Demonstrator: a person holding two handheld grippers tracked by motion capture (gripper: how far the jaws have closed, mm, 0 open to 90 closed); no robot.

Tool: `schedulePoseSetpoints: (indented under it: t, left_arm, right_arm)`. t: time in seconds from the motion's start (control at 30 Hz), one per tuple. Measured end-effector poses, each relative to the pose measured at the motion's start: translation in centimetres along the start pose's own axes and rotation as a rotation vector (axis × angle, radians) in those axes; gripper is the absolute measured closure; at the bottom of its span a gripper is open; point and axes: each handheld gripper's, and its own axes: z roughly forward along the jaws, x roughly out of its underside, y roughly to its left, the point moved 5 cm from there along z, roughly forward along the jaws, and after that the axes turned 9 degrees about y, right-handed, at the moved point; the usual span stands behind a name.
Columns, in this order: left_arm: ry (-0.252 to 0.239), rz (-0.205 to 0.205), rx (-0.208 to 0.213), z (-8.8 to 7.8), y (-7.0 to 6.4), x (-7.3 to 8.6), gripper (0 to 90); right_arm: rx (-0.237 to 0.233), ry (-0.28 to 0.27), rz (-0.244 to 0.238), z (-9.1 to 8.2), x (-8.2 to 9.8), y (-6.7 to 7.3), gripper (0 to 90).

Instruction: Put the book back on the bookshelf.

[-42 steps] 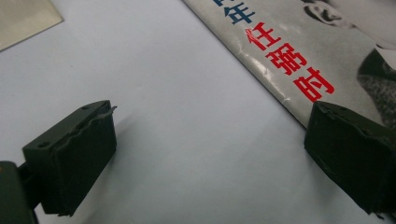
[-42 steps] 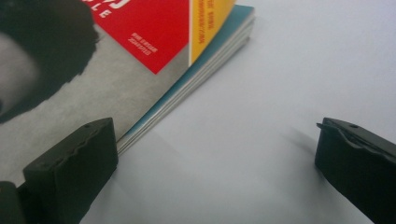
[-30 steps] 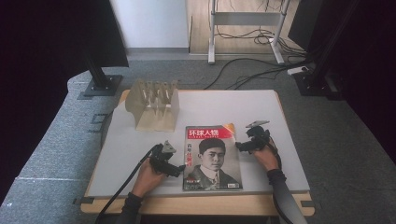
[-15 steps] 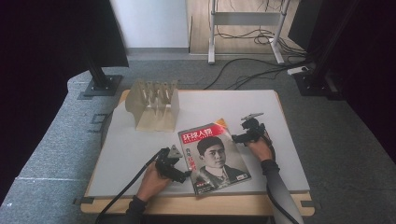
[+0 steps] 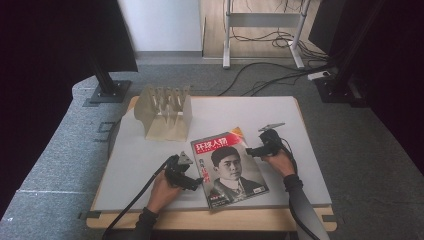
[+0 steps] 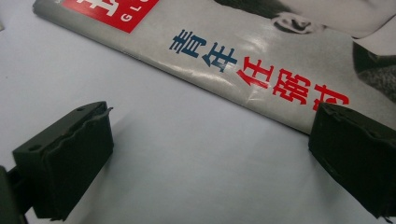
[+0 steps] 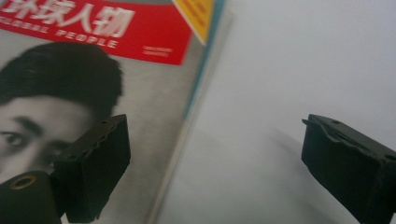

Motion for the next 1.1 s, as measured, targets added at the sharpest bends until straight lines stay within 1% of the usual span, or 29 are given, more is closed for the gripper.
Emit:
schedulePoseSetpoints:
  t: [0.03, 0.07, 0.1, 0.17, 0.2, 0.23, 0.3, 0.33, 0.37, 0.43, 0.47, 0.53, 0.63, 0.67, 0.7, 0.73, 0.77, 0.8, 0.83, 0.87, 0.9, 1.03, 1.07, 1.1]
  left_arm:
    - [0.0, 0.0, 0.0, 0.0, 0.0, 0.0, 0.0]
    - [-0.001, -0.001, -0.002, 0.0, 0.0, 0.0, 0.0]
    - [-0.001, -0.001, -0.004, 0.0, 0.0, 0.0, 0.0]
    - [-0.001, -0.002, -0.004, 0.0, 0.0, 0.0, 0.0]
    - [0.0, -0.002, -0.005, 0.0, 0.0, 0.0, 0.0]
    - [0.0, -0.002, -0.005, 0.0, 0.0, 0.0, 0.0]
    - [0.0, -0.002, -0.005, 0.0, 0.0, 0.0, 0.0]
    - [0.0, -0.002, -0.005, 0.0, 0.0, 0.0, 0.0]
    - [0.0, -0.002, -0.005, 0.0, 0.0, 0.0, 0.0]
    - [0.001, -0.003, -0.005, 0.0, 0.0, 0.0, 0.0]
    - [0.001, -0.003, -0.006, 0.0, -0.1, 0.0, 0.0]
    - [0.001, -0.003, -0.006, 0.1, -0.1, 0.0, 0.0]
    - [0.001, -0.003, -0.006, 0.1, -0.1, 0.0, 0.0]
    - [0.001, -0.003, -0.006, 0.1, -0.1, 0.0, 0.0]
    - [0.001, -0.003, -0.006, 0.1, -0.1, 0.0, 0.0]
    - [0.001, -0.004, -0.006, 0.1, -0.1, 0.0, 0.0]
    - [0.001, -0.004, -0.007, 0.1, -0.1, 0.0, 0.0]
    - [0.001, -0.004, -0.007, 0.1, -0.1, 0.0, 0.0]
    - [0.001, -0.004, -0.007, 0.1, -0.1, 0.0, 0.0]
    - [0.001, -0.004, -0.007, 0.1, -0.1, 0.0, 0.0]
    - [0.001, -0.004, -0.007, 0.1, -0.1, 0.0, 0.0]
    - [0.002, -0.004, -0.007, 0.1, -0.1, 0.0, 0.0]
    - [0.002, -0.004, -0.008, 0.1, -0.1, 0.0, 0.0]
    - [0.002, -0.004, -0.008, 0.1, -0.1, 0.0, 0.0]
  right_arm:
    - [0.0, 0.0, 0.0, 0.0, 0.0, 0.0, 7.7]
    - [-0.013, -0.001, -0.006, 0.1, -0.1, 0.3, 8.5]
    - [-0.041, 0.002, -0.015, 0.3, -0.5, 1.0, 12.1]
    - [-0.048, 0.008, -0.019, 0.4, -0.6, 1.2, 12.9]
    - [-0.058, 0.018, -0.02, 0.9, -0.9, 1.7, 14.1]
    - [-0.058, 0.018, -0.02, 0.9, -0.9, 1.7, 14.1]
    - [-0.075, 0.025, -0.019, 1.7, -1.4, 2.3, 18.1]
    - [-0.075, 0.025, -0.019, 1.7, -1.4, 2.3, 18.1]
    - [-0.072, 0.019, -0.015, 2.1, -1.7, 2.5, 20.0]
    - [-0.08, 0.014, -0.013, 2.3, -2.1, 2.6, 22.7]
    - [-0.087, 0.011, -0.008, 2.3, -2.2, 2.8, 22.9]
    - [-0.081, 0.011, -0.003, 2.4, -2.3, 2.8, 22.9]
    - [-0.099, -0.004, 0.019, 2.3, -2.2, 2.6, 25.3]
    - [-0.117, -0.011, 0.04, 2.2, -2.0, 2.5, 26.1]
    - [-0.117, -0.011, 0.04, 2.2, -2.0, 2.5, 26.1]
    - [-0.152, -0.025, 0.07, 1.9, -1.7, 2.3, 28.3]
    - [-0.163, -0.024, 0.077, 1.8, -1.5, 2.2, 28.6]
    - [-0.163, -0.024, 0.077, 1.8, -1.5, 2.2, 28.6]
    - [-0.174, -0.019, 0.072, 1.5, -1.2, 2.3, 28.8]
    - [-0.174, -0.019, 0.072, 1.5, -1.2, 2.3, 28.8]
    - [-0.175, -0.01, 0.064, 1.2, -0.7, 2.5, 28.7]
    - [-0.18, -0.002, 0.051, 0.6, 0.0, 2.9, 29.5]
    - [-0.21, -0.004, 0.048, 0.2, 0.4, 3.3, 31.8]
    - [-0.21, -0.004, 0.048, 0.2, 0.4, 3.3, 31.8]
